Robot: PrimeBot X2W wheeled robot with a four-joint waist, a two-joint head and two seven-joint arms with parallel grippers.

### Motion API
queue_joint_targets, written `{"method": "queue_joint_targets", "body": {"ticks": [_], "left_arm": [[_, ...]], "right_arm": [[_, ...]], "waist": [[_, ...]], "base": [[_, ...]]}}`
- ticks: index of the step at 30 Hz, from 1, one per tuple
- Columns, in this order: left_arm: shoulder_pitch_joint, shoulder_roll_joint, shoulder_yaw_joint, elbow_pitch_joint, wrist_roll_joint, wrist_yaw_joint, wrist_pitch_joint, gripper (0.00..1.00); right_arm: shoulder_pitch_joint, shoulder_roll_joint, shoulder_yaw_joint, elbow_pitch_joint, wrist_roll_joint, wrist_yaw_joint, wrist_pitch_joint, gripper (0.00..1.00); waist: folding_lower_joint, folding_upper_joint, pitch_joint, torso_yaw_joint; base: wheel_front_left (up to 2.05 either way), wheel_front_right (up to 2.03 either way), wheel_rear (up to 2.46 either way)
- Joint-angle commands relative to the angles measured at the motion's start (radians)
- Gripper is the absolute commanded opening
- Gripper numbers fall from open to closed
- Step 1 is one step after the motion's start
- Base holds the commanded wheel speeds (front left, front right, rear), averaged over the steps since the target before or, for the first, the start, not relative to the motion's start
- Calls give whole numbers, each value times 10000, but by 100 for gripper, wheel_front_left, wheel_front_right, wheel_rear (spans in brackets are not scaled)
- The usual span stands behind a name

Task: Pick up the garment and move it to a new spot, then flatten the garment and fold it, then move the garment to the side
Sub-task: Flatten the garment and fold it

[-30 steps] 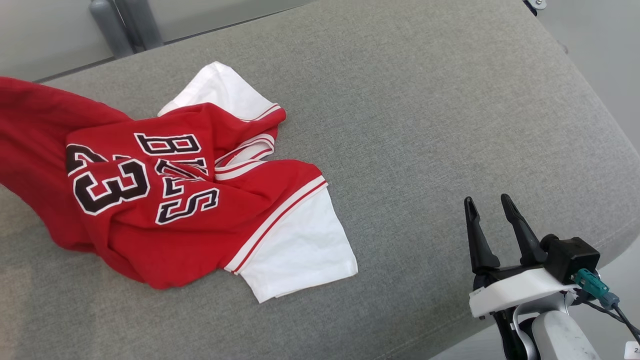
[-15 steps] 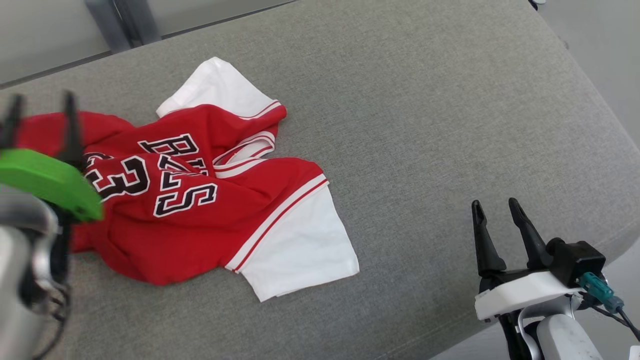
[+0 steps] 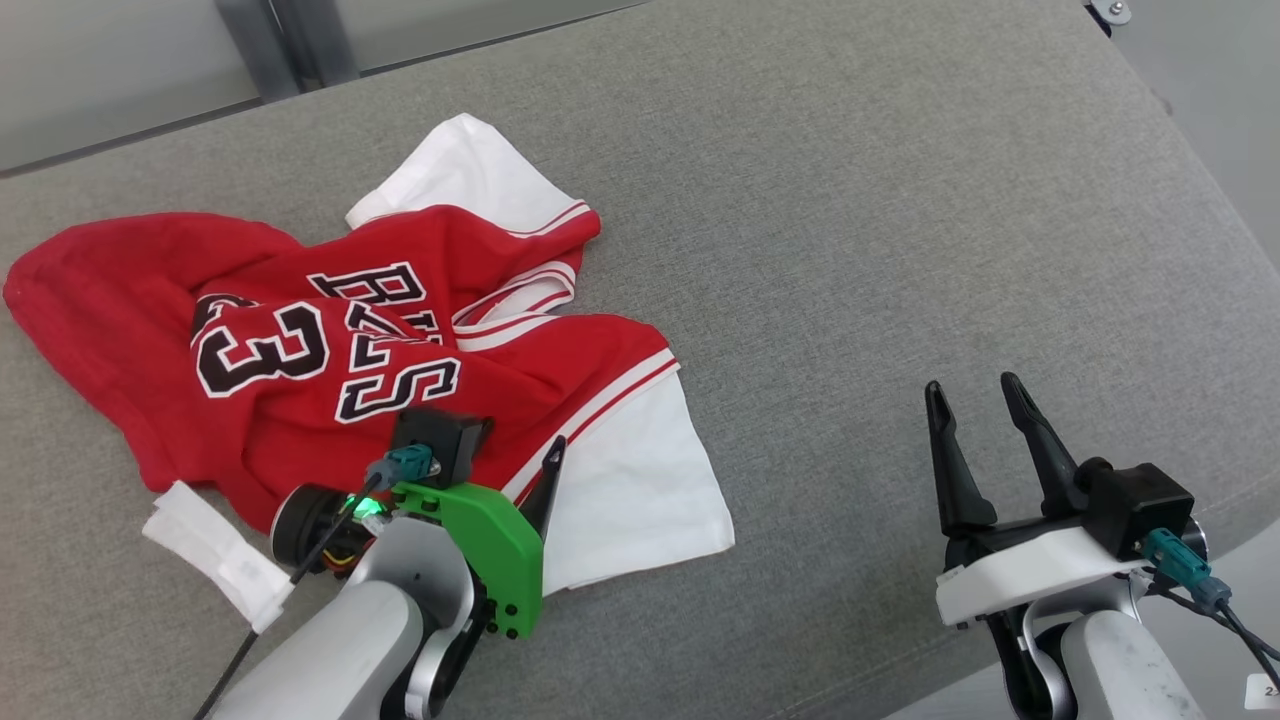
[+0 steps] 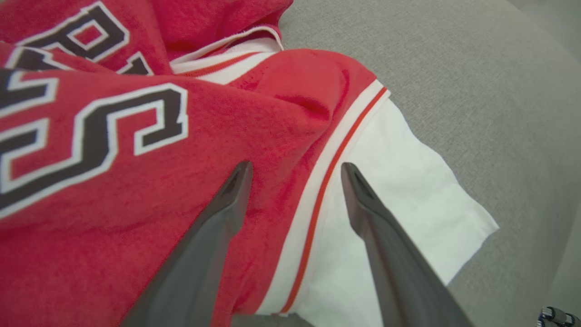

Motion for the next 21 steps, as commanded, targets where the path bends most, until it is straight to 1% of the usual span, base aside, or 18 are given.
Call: {"method": "queue_joint_targets", "body": {"ticks": [1, 3, 5, 6, 7, 9, 13, 17, 21], "left_arm": [[-222, -115, -39, 374, -11, -120, 80, 100], [-461, -188, -209, 972, 137, -234, 196, 100], [-587, -306, -296, 1530, 26, -398, 343, 100], [-664, -298, -383, 1819, 60, -488, 453, 51], [-681, -352, -386, 2001, -2, -571, 460, 0], [-718, -403, -465, 2263, -29, -739, 476, 0], [-798, -592, -488, 2297, -184, -980, 467, 0], [-950, -726, -476, 2158, -208, -1032, 361, 0], [-1493, -1091, -348, 1612, -172, -1051, 183, 0]], "right_arm": [[-120, -13, 15, -65, -54, 4, -3, 100], [-118, -13, 24, -95, -5, 4, -3, 100], [-63, -10, 45, -112, 52, 4, -4, 100], [-29, -12, 43, -104, 87, 4, -4, 100], [-4, -12, 52, -93, 110, 4, -3, 100], [76, -13, 19, -81, 155, 4, -4, 100], [203, -10, -20, -65, 220, 4, -3, 100], [196, -10, 63, -7, 277, 4, -4, 100], [73, -12, 132, -12, 344, 4, -3, 100]], "waist": [[0, -1, 65, -129], [0, -1, 114, -245], [0, -1, 155, -372], [0, -1, 171, -446], [0, -1, 178, -504], [0, -1, 173, -613], [0, -1, 124, -740], [0, -1, 92, -859], [0, -1, 135, -983]], "base": [[0, 0, 0], [0, 0, 0], [0, 0, 0], [0, 0, 0], [0, 0, 0], [0, 0, 0], [0, 0, 0], [0, 0, 0], [0, 0, 0]]}}
